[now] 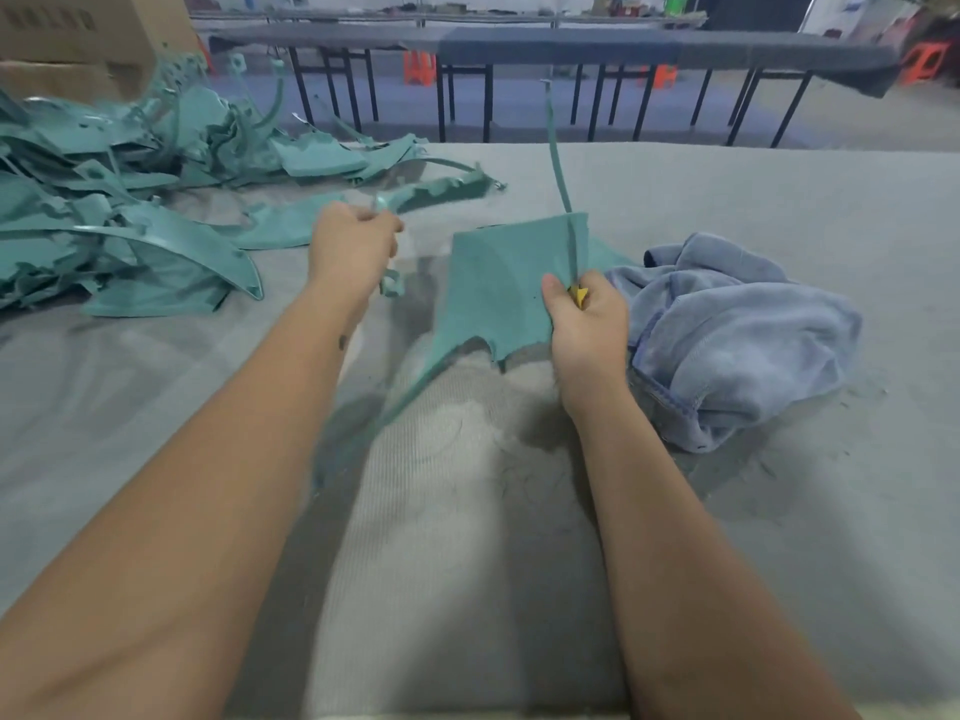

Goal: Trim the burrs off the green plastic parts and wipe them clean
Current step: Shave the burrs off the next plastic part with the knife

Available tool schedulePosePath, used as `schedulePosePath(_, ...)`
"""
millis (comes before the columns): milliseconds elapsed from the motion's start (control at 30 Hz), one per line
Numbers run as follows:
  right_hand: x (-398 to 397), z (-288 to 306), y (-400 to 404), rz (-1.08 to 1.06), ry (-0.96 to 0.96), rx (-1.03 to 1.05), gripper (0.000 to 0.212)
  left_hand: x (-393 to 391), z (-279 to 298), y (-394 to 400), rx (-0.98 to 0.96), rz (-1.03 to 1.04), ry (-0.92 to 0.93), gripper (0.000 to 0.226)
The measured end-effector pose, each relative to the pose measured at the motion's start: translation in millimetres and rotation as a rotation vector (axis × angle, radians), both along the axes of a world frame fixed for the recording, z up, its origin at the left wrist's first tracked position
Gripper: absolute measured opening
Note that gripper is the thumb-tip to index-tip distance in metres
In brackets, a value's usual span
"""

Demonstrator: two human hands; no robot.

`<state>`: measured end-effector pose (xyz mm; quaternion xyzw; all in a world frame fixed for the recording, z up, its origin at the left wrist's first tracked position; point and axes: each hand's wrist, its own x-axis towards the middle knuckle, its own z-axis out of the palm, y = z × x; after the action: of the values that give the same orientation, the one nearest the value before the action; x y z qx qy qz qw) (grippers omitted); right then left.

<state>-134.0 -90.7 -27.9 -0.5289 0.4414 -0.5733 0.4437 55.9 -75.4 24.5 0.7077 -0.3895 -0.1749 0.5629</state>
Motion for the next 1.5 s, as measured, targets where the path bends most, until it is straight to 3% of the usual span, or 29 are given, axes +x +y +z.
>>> schedulePosePath(100,-2,0,2,0.064,-0.053,0.039,0.039,31,-5,-2,0.167,0.136,-0.194,0.036)
schedulePosePath(200,-5,-1,-2,0.03,-0.133,0.096,0.023,51,-14,7,0.439,0.274,-0.354,0.058)
schedulePosePath(300,-9,-3,-8,0.046,-0.209,0.155,0.012,40,-18,24,0.298,0.198,-0.454,0.049)
schedulePosePath(367,-12,-2,-9,0.063,-0.302,0.186,0.01,19,-19,35,0.222,-0.065,-0.145,0.031)
schedulePosePath(433,-15,-1,-7,0.074,-0.403,0.207,0.01,-4,-23,49,0.299,-0.417,0.187,0.03)
schedulePosePath(500,-17,0,-6,0.092,-0.496,0.216,0.01,-21,-32,59,0.302,-0.677,0.406,0.03)
schedulePosePath(567,-19,1,-5,0.097,-0.543,0.226,0.011,-31,-44,65,0.225,-0.737,0.556,0.022)
schedulePosePath(700,-21,1,-4,0.067,-0.478,0.277,0.011,-23,-47,64,-0.117,-0.647,0.598,0.024)
schedulePosePath(767,-22,0,-5,0.094,-0.461,0.298,0.017,-15,-44,66,-0.271,-0.585,0.489,0.031)
schedulePosePath(933,-24,2,-6,0.314,-0.625,0.368,0.056,-10,-47,76,-0.189,-0.387,-0.458,0.044)
schedulePosePath(1000,-23,2,-7,0.321,-0.577,0.39,0.055,-10,-47,78,-0.152,-0.397,-0.714,0.042)
schedulePosePath(1133,-18,0,-6,0.226,-0.468,0.427,0.02,-10,-45,76,-0.302,-0.414,-0.841,0.03)
schedulePosePath(1267,-21,0,-7,0.102,-0.429,0.416,0.026,-10,-46,75,-0.404,-0.388,-0.865,0.03)
schedulePosePath(1367,-25,0,-7,0.166,-0.484,0.446,0.02,-10,-48,74,-0.396,-0.372,-0.919,0.031)
schedulePosePath(1433,-26,0,-8,0.242,-0.525,0.484,0.017,-10,-52,70,-0.329,-0.248,-0.967,0.033)
schedulePosePath(1500,-26,1,-9,0.294,-0.643,0.528,0.016,-14,-54,65,-0.152,0.012,-0.962,0.043)
